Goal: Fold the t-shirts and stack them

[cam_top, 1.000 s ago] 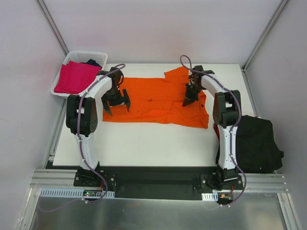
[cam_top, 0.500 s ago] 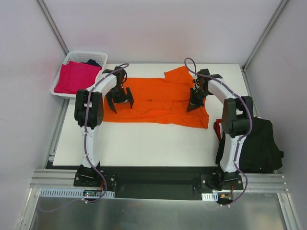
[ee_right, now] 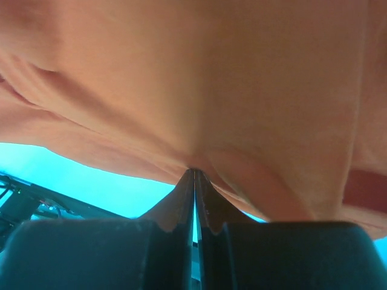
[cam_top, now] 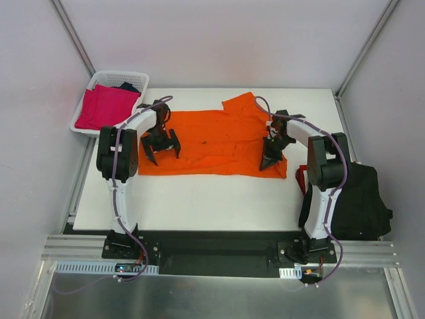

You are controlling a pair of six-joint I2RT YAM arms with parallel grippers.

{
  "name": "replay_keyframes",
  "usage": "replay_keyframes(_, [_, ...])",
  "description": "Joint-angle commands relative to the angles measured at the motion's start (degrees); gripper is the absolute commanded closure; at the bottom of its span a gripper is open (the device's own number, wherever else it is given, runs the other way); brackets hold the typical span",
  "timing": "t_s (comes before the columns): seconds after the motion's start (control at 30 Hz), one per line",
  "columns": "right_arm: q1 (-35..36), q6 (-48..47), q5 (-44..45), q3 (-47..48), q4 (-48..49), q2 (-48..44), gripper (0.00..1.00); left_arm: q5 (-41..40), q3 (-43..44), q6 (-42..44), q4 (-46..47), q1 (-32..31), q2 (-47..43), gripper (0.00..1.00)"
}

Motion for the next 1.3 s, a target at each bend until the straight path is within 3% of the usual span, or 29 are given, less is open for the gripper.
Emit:
replay_keyframes(0.0, [-0.74, -0.62, -2.45, -3.26, -0.56, -4.53, 0.95, -0.69, -3.87, -0.83, -0.09, 0.49, -3.64, 0.06])
replay_keyframes(0.53, [-2.14, -1.32, 1.76, -13.46, -3.37, -13.85, 0.95, -0.6, -13.62, -1.71, 0.09, 0.49, -10.15, 0.05])
replay_keyframes(0.8, [-2.41, -2.73, 3.35, -18.21, -1.98, -16.3, 0.97, 0.19, -13.89, -1.8, 0.0, 0.49, -10.32, 0.05])
replay_keyframes(0.9, [-2.41, -2.55, 2.91, -16.19, -1.62, -19.73, 0.99, -0.51, -11.53, -1.89, 0.35, 0.22, -12.08, 0.01])
replay_keyframes(1.13, [-2.32, -1.5, 1.5, -3.89, -2.67, -21.15, 0.99, 0.19, 3.31, -0.92, 0.18, -0.83, -13.23, 0.01])
replay_keyframes(1.27, [-2.06, -1.93, 10.78, -0.81, -3.64, -16.59, 0.99, 1.24, 6.5, -1.27, -0.52, -0.83, -12.35, 0.01])
